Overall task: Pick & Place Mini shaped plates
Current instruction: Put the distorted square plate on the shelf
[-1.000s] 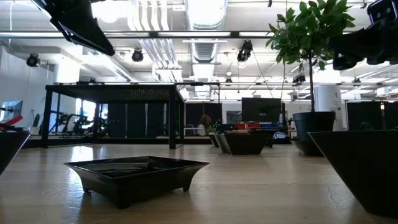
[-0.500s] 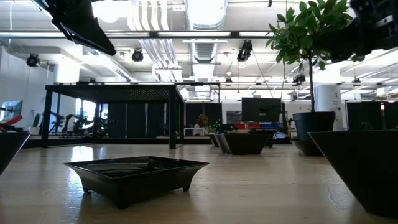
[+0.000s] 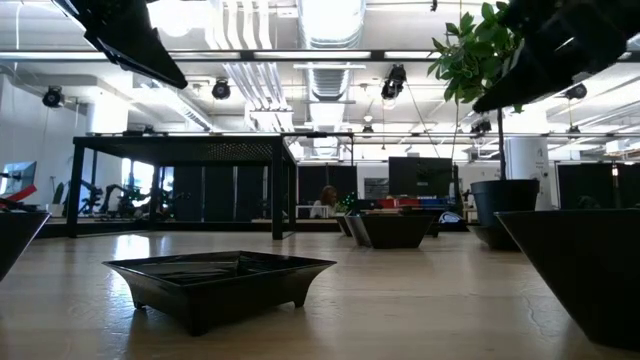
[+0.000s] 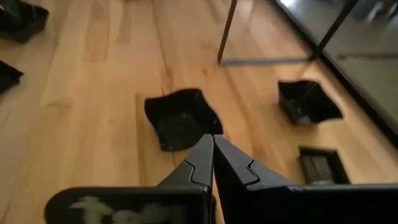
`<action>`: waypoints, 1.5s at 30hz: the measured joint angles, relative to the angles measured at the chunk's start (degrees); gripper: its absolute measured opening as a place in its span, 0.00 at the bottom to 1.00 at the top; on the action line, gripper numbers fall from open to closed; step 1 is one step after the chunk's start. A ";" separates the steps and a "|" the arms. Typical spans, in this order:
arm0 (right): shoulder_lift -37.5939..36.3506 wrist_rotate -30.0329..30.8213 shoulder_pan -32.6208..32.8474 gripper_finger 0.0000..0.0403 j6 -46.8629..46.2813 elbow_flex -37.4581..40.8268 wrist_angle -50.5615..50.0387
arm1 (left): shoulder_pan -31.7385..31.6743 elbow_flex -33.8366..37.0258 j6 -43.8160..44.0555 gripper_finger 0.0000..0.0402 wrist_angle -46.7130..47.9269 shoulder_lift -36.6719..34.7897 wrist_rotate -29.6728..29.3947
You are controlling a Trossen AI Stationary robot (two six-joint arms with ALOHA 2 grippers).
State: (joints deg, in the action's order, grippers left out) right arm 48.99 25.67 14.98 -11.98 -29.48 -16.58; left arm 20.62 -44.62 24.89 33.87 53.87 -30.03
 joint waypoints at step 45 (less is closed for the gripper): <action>48.98 -12.64 -13.03 0.29 -30.94 -34.71 -21.94 | -0.02 1.68 -2.27 0.19 -3.91 0.02 0.42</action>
State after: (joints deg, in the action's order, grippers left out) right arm 97.97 13.03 1.96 -42.93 -64.18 -38.52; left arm 20.60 -42.94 22.62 29.95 53.89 -29.61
